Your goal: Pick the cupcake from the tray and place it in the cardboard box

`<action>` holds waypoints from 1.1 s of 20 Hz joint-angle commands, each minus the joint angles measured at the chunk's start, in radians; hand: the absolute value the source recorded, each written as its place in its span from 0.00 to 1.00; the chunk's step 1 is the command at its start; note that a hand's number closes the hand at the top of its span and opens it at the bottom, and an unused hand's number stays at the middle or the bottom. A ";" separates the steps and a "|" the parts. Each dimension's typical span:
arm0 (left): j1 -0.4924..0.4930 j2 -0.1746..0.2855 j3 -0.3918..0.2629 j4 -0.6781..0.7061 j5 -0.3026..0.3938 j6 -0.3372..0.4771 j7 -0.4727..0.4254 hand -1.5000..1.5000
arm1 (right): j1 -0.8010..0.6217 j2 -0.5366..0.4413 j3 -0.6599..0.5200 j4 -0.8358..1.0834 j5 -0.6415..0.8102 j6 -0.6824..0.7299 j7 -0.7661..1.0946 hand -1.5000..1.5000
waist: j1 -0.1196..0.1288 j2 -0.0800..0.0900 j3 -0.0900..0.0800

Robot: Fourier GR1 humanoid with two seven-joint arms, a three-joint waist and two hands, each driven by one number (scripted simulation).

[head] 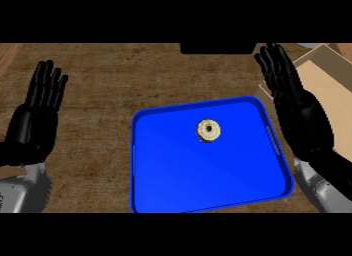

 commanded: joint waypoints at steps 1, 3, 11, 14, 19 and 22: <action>0.000 0.010 0.014 -0.002 0.005 0.001 0.094 0.50 | 0.024 0.004 -0.014 0.004 -0.033 0.081 0.043 0.00 | -0.011 -0.005 -0.010; 0.090 0.060 0.053 0.040 0.053 -0.061 0.084 0.50 | -0.036 -0.033 -0.036 0.132 -0.119 0.162 0.104 0.00 | 0.012 0.001 -0.010; 0.155 0.096 0.072 0.069 0.147 -0.143 0.237 0.50 | -0.026 0.061 -0.127 0.347 -0.005 0.042 -0.186 0.00 | 0.003 -0.001 -0.009; 0.141 0.121 0.105 0.053 0.160 -0.139 0.293 0.50 | 0.055 -0.020 -0.113 0.287 0.022 0.160 -0.299 0.00 | -0.011 -0.004 -0.009; 0.134 0.114 0.086 0.012 0.143 -0.110 0.338 0.50 | -0.013 -0.199 -0.012 0.211 0.173 0.217 -0.031 0.00 | -0.013 -0.009 -0.012; 0.141 0.100 0.071 0.040 0.127 -0.114 0.308 0.50 | -0.106 -0.281 0.082 0.203 0.326 0.237 0.139 0.00 | 0.000 -0.009 -0.016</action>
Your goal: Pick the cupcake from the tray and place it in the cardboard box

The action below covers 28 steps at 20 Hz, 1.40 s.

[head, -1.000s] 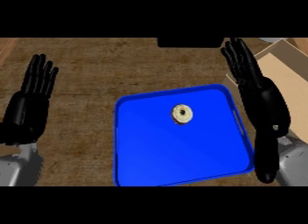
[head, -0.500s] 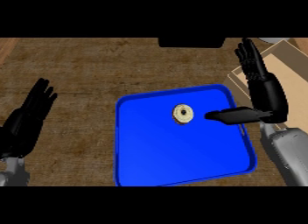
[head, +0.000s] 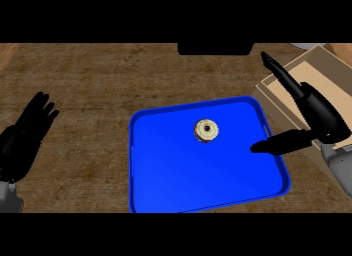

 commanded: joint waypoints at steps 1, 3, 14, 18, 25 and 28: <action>0.012 0.001 -0.006 -0.011 0.004 -0.015 0.005 0.50 | -0.089 -0.145 0.083 -0.015 0.159 0.072 0.189 0.00 | 0.010 -0.005 -0.003; -0.004 0.001 -0.008 -0.020 0.003 -0.002 0.029 0.50 | -0.153 -0.126 0.145 -0.040 0.221 0.093 0.323 0.00 | 0.016 -0.003 -0.002; 0.025 -0.007 0.018 -0.014 0.006 -0.032 0.008 0.50 | -0.311 0.069 0.289 -0.079 0.214 0.412 0.855 0.00 | 0.005 0.001 0.001; 0.016 -0.009 0.037 0.011 -0.005 -0.044 -0.008 0.50 | -0.359 0.135 0.220 0.016 0.169 0.511 0.896 0.00 | 0.005 0.003 0.002; 0.035 -0.022 0.063 0.025 0.004 -0.100 -0.018 0.50 | -0.343 0.204 0.161 0.061 0.262 0.606 0.911 0.00 | 0.002 0.004 0.002; 0.047 -0.064 0.029 -0.087 -0.042 -0.025 0.038 0.50 | -0.268 0.250 0.199 0.114 0.397 0.526 0.814 0.00 | 0.006 0.004 0.003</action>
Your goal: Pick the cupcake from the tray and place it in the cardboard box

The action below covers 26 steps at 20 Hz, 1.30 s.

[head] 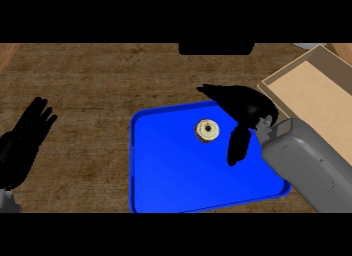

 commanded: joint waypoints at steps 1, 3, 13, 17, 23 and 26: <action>-0.011 -0.026 0.012 0.013 -0.014 0.002 0.007 0.50 | 0.010 0.050 -0.054 0.042 0.059 0.060 -0.024 0.00 | -0.002 0.000 0.000; -0.034 -0.027 0.009 0.024 -0.033 0.008 0.017 0.50 | 0.063 0.084 -0.015 0.019 0.124 0.026 -0.033 0.00 | -0.003 0.000 0.000; -0.007 -0.037 0.049 -0.040 -0.019 -0.032 0.060 0.50 | 0.108 0.143 -0.103 -0.035 0.240 0.064 -0.123 0.00 | -0.002 -0.001 0.000; 0.016 -0.017 0.093 0.003 0.003 -0.094 -0.002 0.50 | 0.144 0.153 -0.052 -0.009 0.338 0.046 -0.133 0.00 | -0.001 0.000 0.000; -0.026 -0.055 0.074 0.027 -0.050 -0.061 0.016 0.50 | 0.045 0.234 -0.118 0.119 0.405 0.095 -0.154 0.00 | 0.000 0.000 0.000; -0.057 -0.069 0.053 0.021 -0.067 -0.050 0.045 0.50 | 0.045 0.240 -0.155 0.103 0.404 0.145 -0.130 0.00 | -0.003 0.000 0.000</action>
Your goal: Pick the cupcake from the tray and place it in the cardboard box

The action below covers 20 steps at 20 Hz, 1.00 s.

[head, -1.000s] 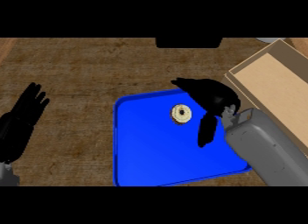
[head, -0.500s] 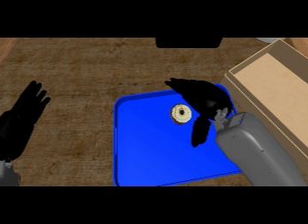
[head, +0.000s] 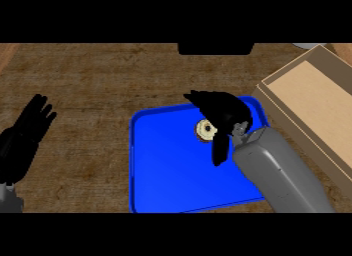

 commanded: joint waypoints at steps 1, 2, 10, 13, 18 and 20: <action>-0.048 -0.005 0.007 0.041 -0.005 -0.007 0.017 0.50 | 0.019 0.022 -0.026 0.009 0.043 0.032 -0.007 0.00 | -0.002 0.000 0.000; -0.002 -0.021 -0.003 -0.028 -0.019 0.012 0.028 0.50 | 0.043 0.036 -0.007 -0.021 0.069 0.030 0.013 0.00 | -0.001 -0.001 0.000; 0.007 -0.050 -0.015 -0.070 -0.039 0.019 0.045 0.50 | -0.007 0.047 -0.050 0.103 0.140 0.047 -0.061 0.00 | 0.001 0.000 0.000; 0.055 -0.062 -0.012 -0.064 -0.045 -0.006 0.009 0.50 | -0.059 0.105 -0.080 0.137 0.151 0.065 -0.027 0.00 | 0.003 0.000 0.000; 0.012 0.019 0.082 0.007 0.029 -0.092 0.005 0.50 | 0.016 0.039 -0.055 0.206 0.219 -0.010 -0.164 0.00 | 0.001 0.001 0.000; 0.026 -0.064 0.002 -0.035 -0.057 -0.017 0.003 0.50 | 0.021 0.074 -0.061 0.218 0.247 -0.021 -0.155 0.00 | 0.000 0.000 0.000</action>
